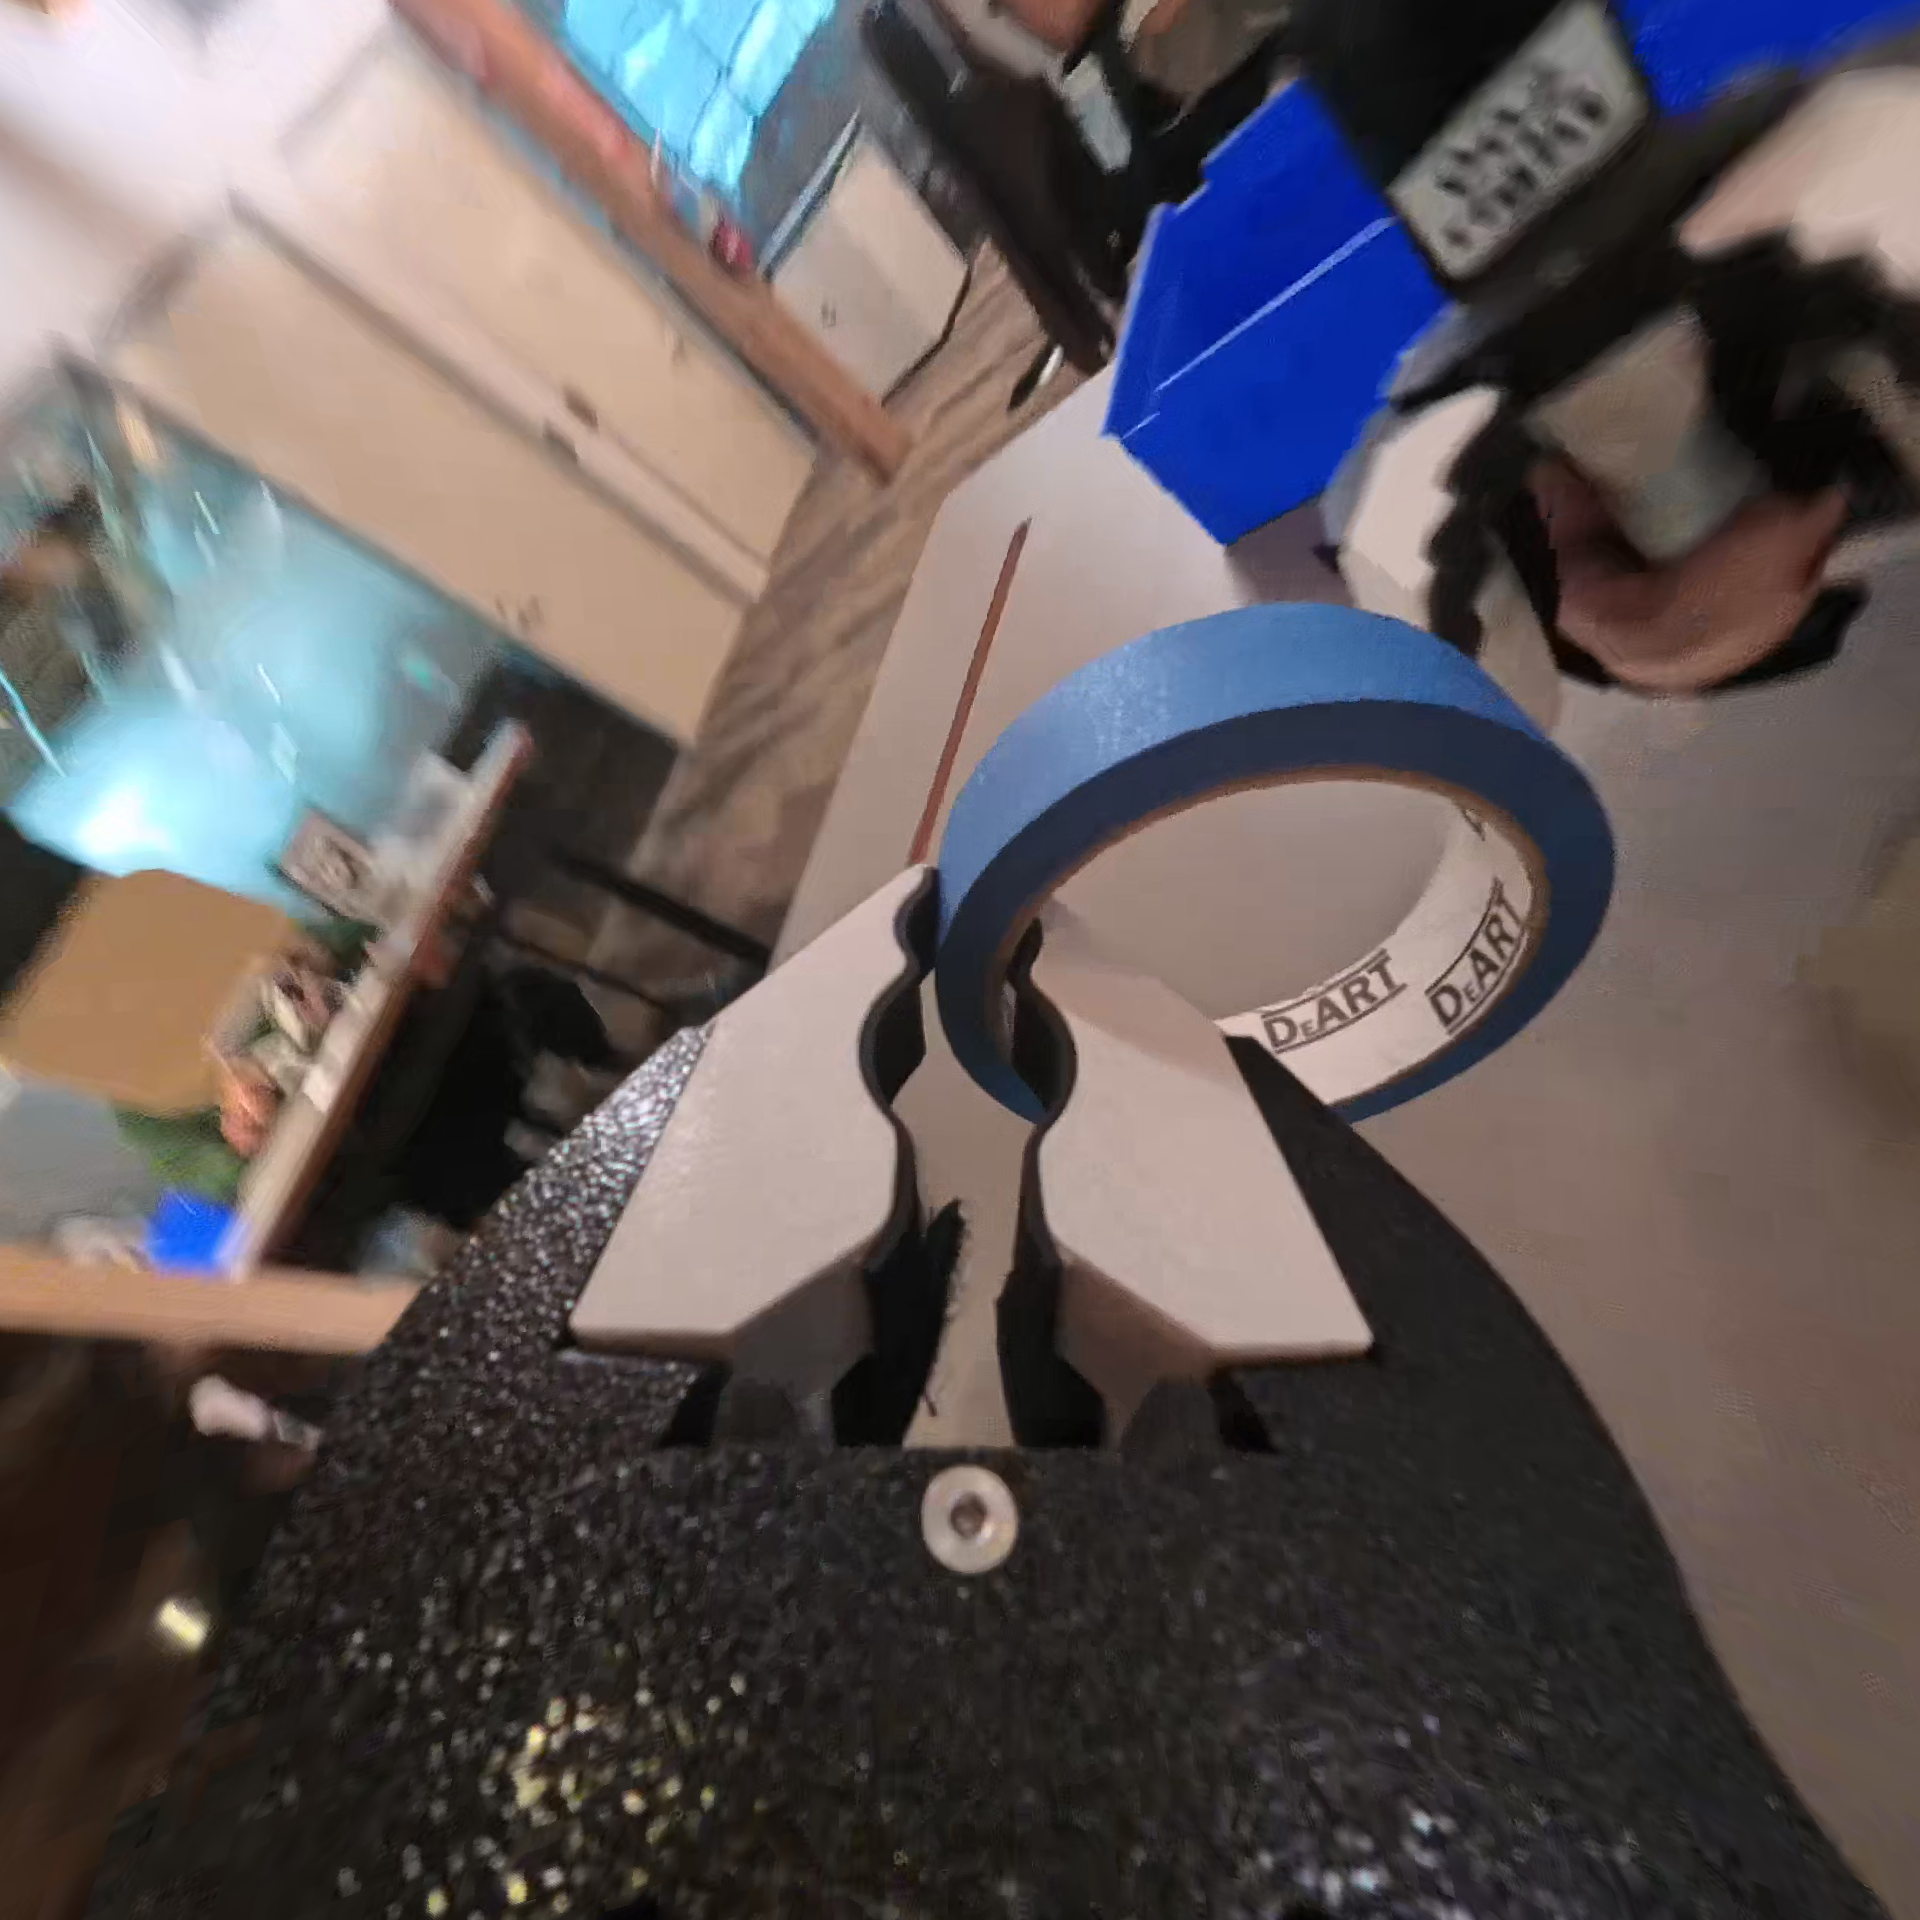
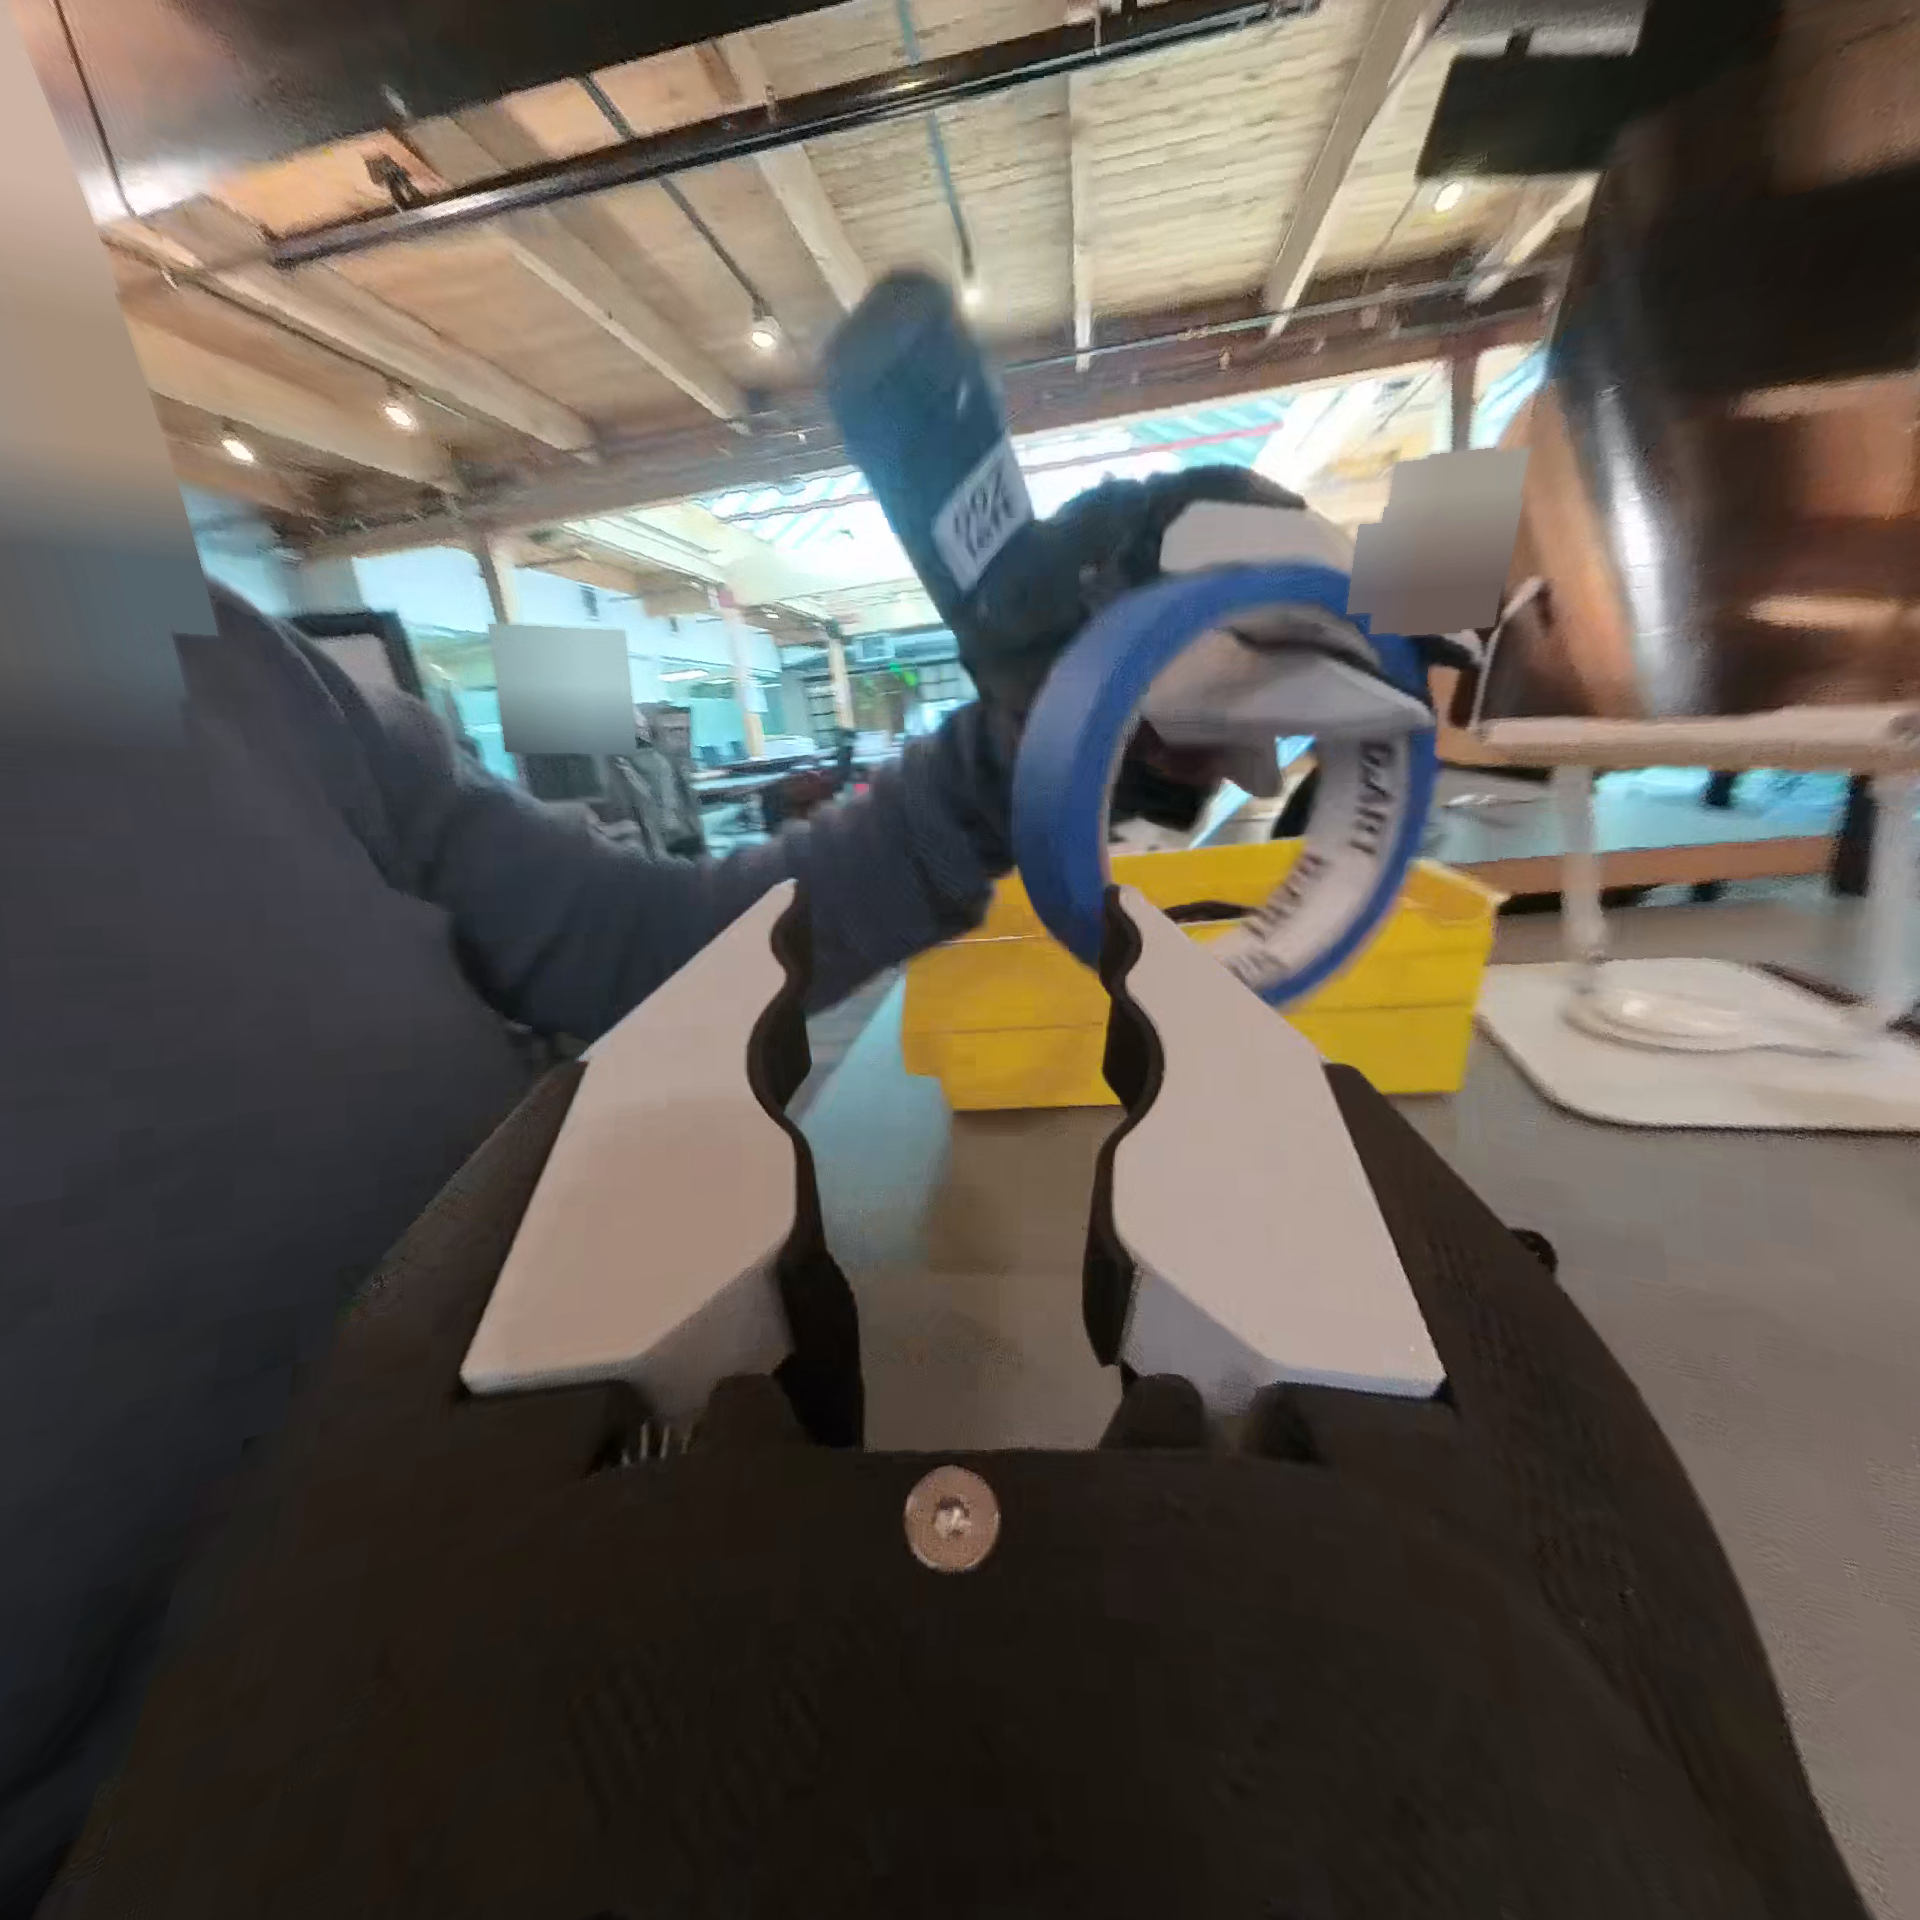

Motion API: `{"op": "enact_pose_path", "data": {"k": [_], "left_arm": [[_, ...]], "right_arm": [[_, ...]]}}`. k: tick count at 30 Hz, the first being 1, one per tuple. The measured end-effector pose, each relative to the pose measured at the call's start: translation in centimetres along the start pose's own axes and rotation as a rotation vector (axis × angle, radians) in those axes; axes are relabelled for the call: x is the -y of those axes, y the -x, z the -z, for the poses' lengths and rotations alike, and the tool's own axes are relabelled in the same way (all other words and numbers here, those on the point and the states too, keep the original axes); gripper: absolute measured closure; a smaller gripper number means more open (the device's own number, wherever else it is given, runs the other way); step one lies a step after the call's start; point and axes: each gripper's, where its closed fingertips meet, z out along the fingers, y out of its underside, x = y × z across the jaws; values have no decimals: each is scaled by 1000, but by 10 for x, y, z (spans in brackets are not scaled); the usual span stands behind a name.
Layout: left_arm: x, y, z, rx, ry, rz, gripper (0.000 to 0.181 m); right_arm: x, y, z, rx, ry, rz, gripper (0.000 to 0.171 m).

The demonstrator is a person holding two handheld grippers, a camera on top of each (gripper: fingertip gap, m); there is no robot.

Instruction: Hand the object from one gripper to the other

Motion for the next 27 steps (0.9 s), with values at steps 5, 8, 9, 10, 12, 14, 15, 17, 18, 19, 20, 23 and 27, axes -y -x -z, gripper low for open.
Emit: {"op": "enact_pose_path", "data": {"k": [5,8,9,10,12,14,15,17,18,19,20,23,27], "left_arm": [[9,-39,-36,22,-132,-258,173],[9,-47,-46,41,-163,-186,155],[2,-41,-49,84,-134,-91,148],[-8,-30,-52,159,-99,28,142],[-43,-25,-58,173,43,272,123],[-62,-25,-57,174,39,532,104],[-63,-30,-57,124,-13,653,105],[-50,-46,-54,-66,-168,899,101],[-38,-52,-50,-190,-255,1020,93],[-28,-54,-45,-303,-328,1126,92],[-20,-57,-39,-405,-383,1180,102],[-3,-65,-21,-580,-499,1180,133],[15,-68,9,-852,-672,1280,146]], "right_arm": [[-16,-15,3,-76,125,-125,125],[-28,-27,7,-143,197,-97,156],[-32,-32,10,-169,221,-86,158],[-36,-39,13,-213,247,-43,161],[-40,-55,21,-327,297,96,162],[-38,-66,28,-420,330,279,162],[-35,-68,29,-454,342,391,162],[-35,-69,30,-486,388,622,162],[-36,-68,29,-496,412,733,162],[-37,-67,27,-497,428,827,162],[-38,-65,24,-496,433,899,162],[-45,-59,17,-456,463,1000,162],[-47,-50,11,-401,451,996,162]]}}
